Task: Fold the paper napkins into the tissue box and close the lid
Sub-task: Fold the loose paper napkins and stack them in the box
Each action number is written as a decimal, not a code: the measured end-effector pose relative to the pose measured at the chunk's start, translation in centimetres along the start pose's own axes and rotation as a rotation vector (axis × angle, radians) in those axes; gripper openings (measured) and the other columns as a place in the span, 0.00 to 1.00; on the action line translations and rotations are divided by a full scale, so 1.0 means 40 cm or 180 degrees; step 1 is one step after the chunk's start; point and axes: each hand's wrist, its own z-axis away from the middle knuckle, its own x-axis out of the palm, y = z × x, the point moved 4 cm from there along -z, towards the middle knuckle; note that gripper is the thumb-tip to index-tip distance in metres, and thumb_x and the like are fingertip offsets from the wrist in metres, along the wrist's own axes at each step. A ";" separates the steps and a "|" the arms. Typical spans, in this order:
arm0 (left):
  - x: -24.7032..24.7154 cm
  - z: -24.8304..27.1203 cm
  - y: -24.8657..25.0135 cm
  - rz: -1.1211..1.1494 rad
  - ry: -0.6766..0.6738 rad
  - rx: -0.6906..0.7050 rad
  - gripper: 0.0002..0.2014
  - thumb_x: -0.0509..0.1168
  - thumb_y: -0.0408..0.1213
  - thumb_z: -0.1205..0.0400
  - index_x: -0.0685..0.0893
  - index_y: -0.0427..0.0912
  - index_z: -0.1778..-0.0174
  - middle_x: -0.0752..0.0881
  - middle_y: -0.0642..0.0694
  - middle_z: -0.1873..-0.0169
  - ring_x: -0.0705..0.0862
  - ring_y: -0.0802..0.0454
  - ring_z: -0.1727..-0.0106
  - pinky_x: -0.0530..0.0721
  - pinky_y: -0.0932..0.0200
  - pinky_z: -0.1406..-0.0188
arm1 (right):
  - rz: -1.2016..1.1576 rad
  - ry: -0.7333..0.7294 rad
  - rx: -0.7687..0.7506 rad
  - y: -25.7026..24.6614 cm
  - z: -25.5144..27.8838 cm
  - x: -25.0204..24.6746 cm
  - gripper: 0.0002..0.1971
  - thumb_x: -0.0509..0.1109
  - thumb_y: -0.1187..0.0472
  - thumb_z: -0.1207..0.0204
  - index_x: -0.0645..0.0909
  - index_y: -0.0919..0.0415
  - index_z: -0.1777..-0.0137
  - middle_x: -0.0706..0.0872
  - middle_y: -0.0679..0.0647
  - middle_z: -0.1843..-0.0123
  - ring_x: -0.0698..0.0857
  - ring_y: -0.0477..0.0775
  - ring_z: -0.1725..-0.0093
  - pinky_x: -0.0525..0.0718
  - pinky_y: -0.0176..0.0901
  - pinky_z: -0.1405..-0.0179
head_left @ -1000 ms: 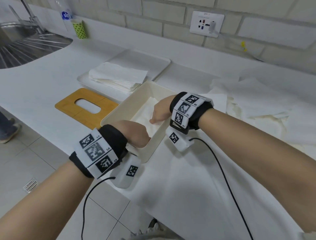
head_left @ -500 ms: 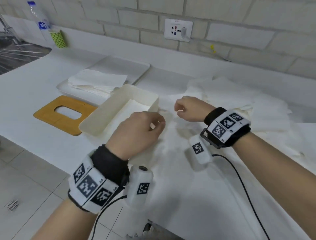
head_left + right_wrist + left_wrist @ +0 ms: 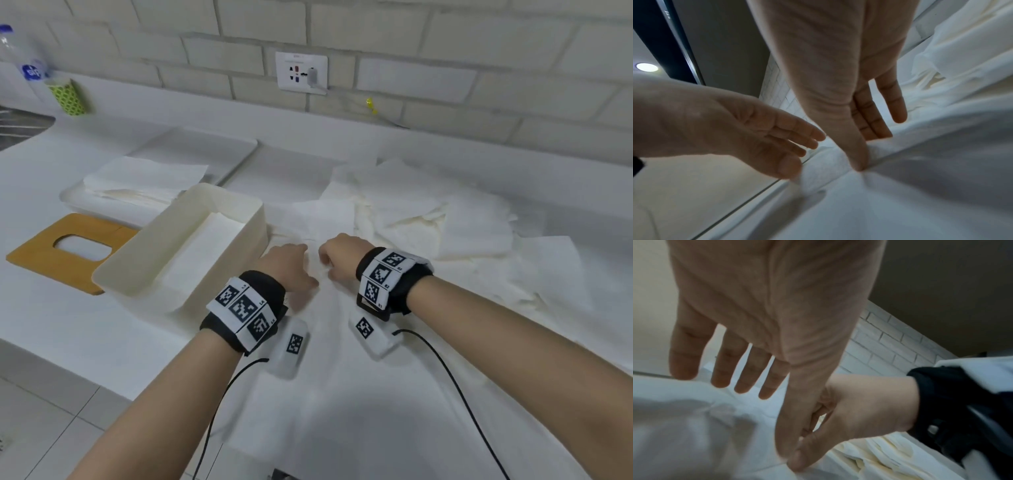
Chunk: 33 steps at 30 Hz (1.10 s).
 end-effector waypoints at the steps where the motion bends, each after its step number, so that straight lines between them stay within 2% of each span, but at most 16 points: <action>1: 0.006 -0.006 0.002 -0.0021 -0.0071 -0.0006 0.33 0.70 0.48 0.23 0.67 0.43 0.24 0.72 0.43 0.26 0.71 0.44 0.26 0.71 0.52 0.32 | -0.0044 0.0012 -0.0017 0.001 0.004 0.003 0.11 0.62 0.68 0.23 0.80 0.60 0.43 0.79 0.59 0.41 0.83 0.63 0.49 0.78 0.45 0.54; 3: 0.019 -0.018 -0.001 -0.0155 -0.0171 -0.0013 0.33 0.72 0.50 0.25 0.71 0.45 0.26 0.75 0.45 0.28 0.71 0.45 0.28 0.73 0.51 0.32 | -0.0096 0.0038 -0.0056 0.008 0.011 0.005 0.12 0.60 0.70 0.23 0.81 0.59 0.46 0.80 0.58 0.43 0.81 0.61 0.53 0.75 0.44 0.57; 5: 0.021 -0.020 -0.003 -0.0298 -0.0214 -0.0010 0.31 0.72 0.50 0.26 0.73 0.48 0.27 0.78 0.47 0.31 0.73 0.46 0.29 0.74 0.51 0.32 | -0.0262 0.0091 -0.0105 0.018 0.020 -0.003 0.10 0.60 0.70 0.24 0.81 0.59 0.50 0.81 0.57 0.48 0.81 0.60 0.54 0.76 0.45 0.59; 8: 0.003 -0.012 0.004 -0.0036 -0.0057 0.0113 0.14 0.67 0.43 0.21 0.83 0.44 0.40 0.84 0.46 0.47 0.80 0.47 0.44 0.76 0.56 0.48 | -0.0725 0.0231 -0.0140 0.043 0.036 -0.036 0.05 0.61 0.66 0.25 0.77 0.58 0.56 0.80 0.54 0.56 0.80 0.57 0.54 0.75 0.43 0.59; 10: -0.022 0.001 0.009 0.0289 0.0190 0.0200 0.10 0.61 0.38 0.18 0.84 0.38 0.48 0.83 0.43 0.54 0.78 0.46 0.52 0.73 0.58 0.54 | -0.1083 0.0434 -0.0120 0.058 0.052 -0.064 0.03 0.62 0.65 0.24 0.75 0.58 0.58 0.78 0.52 0.59 0.78 0.55 0.56 0.75 0.43 0.58; 12: -0.046 0.009 0.005 0.0705 0.0444 0.0305 0.11 0.61 0.38 0.18 0.85 0.35 0.53 0.84 0.41 0.59 0.81 0.44 0.54 0.74 0.57 0.58 | -0.1460 0.0725 -0.0060 0.073 0.069 -0.087 0.03 0.64 0.65 0.24 0.75 0.57 0.58 0.78 0.50 0.60 0.77 0.52 0.57 0.74 0.36 0.59; 14: -0.071 0.021 0.003 0.1265 0.0651 0.0459 0.10 0.65 0.41 0.18 0.85 0.37 0.56 0.87 0.43 0.61 0.84 0.50 0.57 0.77 0.60 0.60 | -0.1854 0.0956 -0.0017 0.086 0.090 -0.102 0.04 0.68 0.64 0.25 0.76 0.57 0.56 0.79 0.48 0.60 0.77 0.49 0.59 0.71 0.25 0.65; 16: -0.100 0.040 0.012 0.1801 0.0928 0.0670 0.09 0.66 0.41 0.18 0.86 0.39 0.56 0.88 0.46 0.64 0.84 0.63 0.66 0.78 0.69 0.63 | -0.2100 0.1072 0.0019 0.095 0.106 -0.113 0.10 0.73 0.62 0.28 0.78 0.58 0.49 0.81 0.48 0.56 0.79 0.47 0.58 0.73 0.25 0.62; 17: -0.113 0.045 0.018 0.2075 0.1113 0.0783 0.09 0.66 0.41 0.18 0.86 0.39 0.57 0.88 0.46 0.65 0.84 0.63 0.68 0.80 0.67 0.60 | -0.2129 0.1138 0.0071 0.100 0.111 -0.118 0.14 0.73 0.62 0.28 0.79 0.59 0.43 0.83 0.49 0.53 0.80 0.48 0.55 0.75 0.27 0.59; 19: -0.133 0.050 0.028 0.2703 0.1470 0.0943 0.11 0.68 0.44 0.20 0.86 0.39 0.57 0.89 0.44 0.64 0.87 0.51 0.62 0.84 0.51 0.52 | -0.2216 0.1331 0.0242 0.109 0.118 -0.128 0.16 0.72 0.63 0.26 0.79 0.61 0.38 0.83 0.51 0.49 0.81 0.50 0.51 0.77 0.28 0.59; 21: -0.145 0.055 0.038 0.3322 0.1698 0.1079 0.12 0.68 0.46 0.22 0.87 0.41 0.54 0.90 0.41 0.58 0.88 0.43 0.54 0.86 0.41 0.48 | -0.2660 0.1508 0.0335 0.118 0.123 -0.137 0.13 0.72 0.64 0.26 0.81 0.63 0.42 0.86 0.54 0.48 0.84 0.52 0.49 0.81 0.34 0.53; 23: -0.144 0.057 0.045 0.3806 0.1639 0.1120 0.08 0.68 0.43 0.19 0.85 0.43 0.48 0.90 0.41 0.53 0.89 0.45 0.50 0.86 0.44 0.46 | -0.3515 0.1566 0.0218 0.117 0.131 -0.140 0.12 0.73 0.67 0.27 0.81 0.64 0.43 0.87 0.57 0.46 0.86 0.51 0.49 0.84 0.41 0.47; 26: -0.116 0.052 0.050 0.3889 0.1340 0.1084 0.12 0.64 0.42 0.16 0.84 0.41 0.42 0.90 0.45 0.50 0.89 0.52 0.50 0.87 0.58 0.51 | -0.4176 0.1491 0.0023 0.110 0.137 -0.141 0.15 0.73 0.71 0.28 0.80 0.69 0.41 0.87 0.57 0.47 0.87 0.47 0.52 0.86 0.36 0.51; 28: -0.094 0.050 0.045 0.3806 0.1399 0.0963 0.09 0.62 0.43 0.15 0.85 0.44 0.49 0.90 0.49 0.55 0.89 0.58 0.56 0.86 0.65 0.59 | -0.4126 0.1382 -0.0016 0.102 0.134 -0.140 0.16 0.73 0.71 0.29 0.81 0.69 0.41 0.87 0.55 0.48 0.87 0.45 0.53 0.86 0.35 0.51; 30: -0.073 0.043 0.038 0.3801 0.1451 0.0823 0.08 0.61 0.42 0.15 0.84 0.46 0.55 0.89 0.52 0.59 0.88 0.61 0.61 0.85 0.65 0.63 | -0.3800 0.1209 0.0085 0.098 0.123 -0.132 0.14 0.75 0.68 0.30 0.82 0.65 0.44 0.87 0.55 0.48 0.87 0.46 0.53 0.85 0.38 0.49; 33: -0.044 0.039 0.027 0.3618 0.1470 0.0696 0.09 0.59 0.37 0.14 0.83 0.47 0.56 0.89 0.47 0.58 0.88 0.51 0.57 0.85 0.55 0.57 | -0.2897 0.0667 0.0224 0.100 0.099 -0.109 0.14 0.76 0.62 0.30 0.82 0.66 0.45 0.88 0.58 0.48 0.87 0.57 0.50 0.85 0.49 0.47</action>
